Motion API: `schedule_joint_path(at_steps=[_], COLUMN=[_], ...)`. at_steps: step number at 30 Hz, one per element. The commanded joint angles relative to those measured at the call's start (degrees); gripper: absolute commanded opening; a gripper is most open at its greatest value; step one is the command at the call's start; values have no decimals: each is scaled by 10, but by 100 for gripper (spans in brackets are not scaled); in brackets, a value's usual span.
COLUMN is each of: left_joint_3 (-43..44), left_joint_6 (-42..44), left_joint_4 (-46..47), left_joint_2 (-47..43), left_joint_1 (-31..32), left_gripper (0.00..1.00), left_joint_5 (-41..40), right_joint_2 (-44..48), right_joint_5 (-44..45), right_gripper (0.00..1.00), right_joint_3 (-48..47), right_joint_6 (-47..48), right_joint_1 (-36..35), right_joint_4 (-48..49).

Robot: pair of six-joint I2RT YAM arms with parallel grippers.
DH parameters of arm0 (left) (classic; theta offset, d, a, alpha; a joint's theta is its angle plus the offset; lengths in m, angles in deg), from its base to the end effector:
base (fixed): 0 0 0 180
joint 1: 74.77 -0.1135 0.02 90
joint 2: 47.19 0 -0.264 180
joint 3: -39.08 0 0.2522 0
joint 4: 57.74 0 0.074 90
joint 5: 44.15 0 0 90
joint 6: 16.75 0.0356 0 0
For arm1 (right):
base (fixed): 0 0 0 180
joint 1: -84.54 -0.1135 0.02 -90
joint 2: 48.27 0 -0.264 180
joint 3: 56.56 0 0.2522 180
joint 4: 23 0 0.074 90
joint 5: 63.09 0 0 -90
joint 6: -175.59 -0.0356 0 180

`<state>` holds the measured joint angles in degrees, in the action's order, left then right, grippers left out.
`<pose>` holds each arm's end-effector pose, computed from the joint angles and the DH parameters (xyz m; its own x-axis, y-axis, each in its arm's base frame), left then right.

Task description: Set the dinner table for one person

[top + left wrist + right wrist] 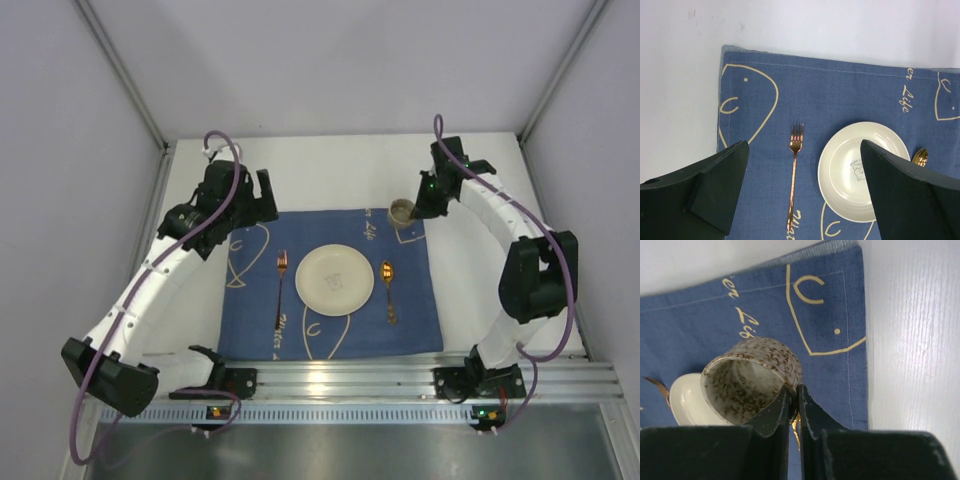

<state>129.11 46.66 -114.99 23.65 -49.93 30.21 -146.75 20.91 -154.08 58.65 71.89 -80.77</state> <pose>0.2371 -0.0992 0.3790 -0.5951 -0.1995 -0.7785 -0.0609 0.9771 -0.2038 0.3581 0.0842 0.2769 -0.8661 0.2674 -0.4223 0.1365 0.9393 0.3148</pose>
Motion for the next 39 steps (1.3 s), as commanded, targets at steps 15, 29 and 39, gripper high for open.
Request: schedule_joint_path(at_steps=[15,29,39], left_joint_3=[-71,-60,-65], left_joint_6=[-40,-25,57], left_joint_4=[-23,-77,39], left_joint_2=[-113,-134,-169], left_joint_1=[0,0,0], left_gripper=[99,99,99], left_joint_5=[8,-10,-228], right_joint_2=[-66,-37,259], right_joint_5=[89,104,108], right_gripper=[0,48,66], right_joint_3=[70,93,104], right_joint_6=[-5,-2,56], right_joint_1=[-60,-59,-80], right_joint_4=[110,152,142])
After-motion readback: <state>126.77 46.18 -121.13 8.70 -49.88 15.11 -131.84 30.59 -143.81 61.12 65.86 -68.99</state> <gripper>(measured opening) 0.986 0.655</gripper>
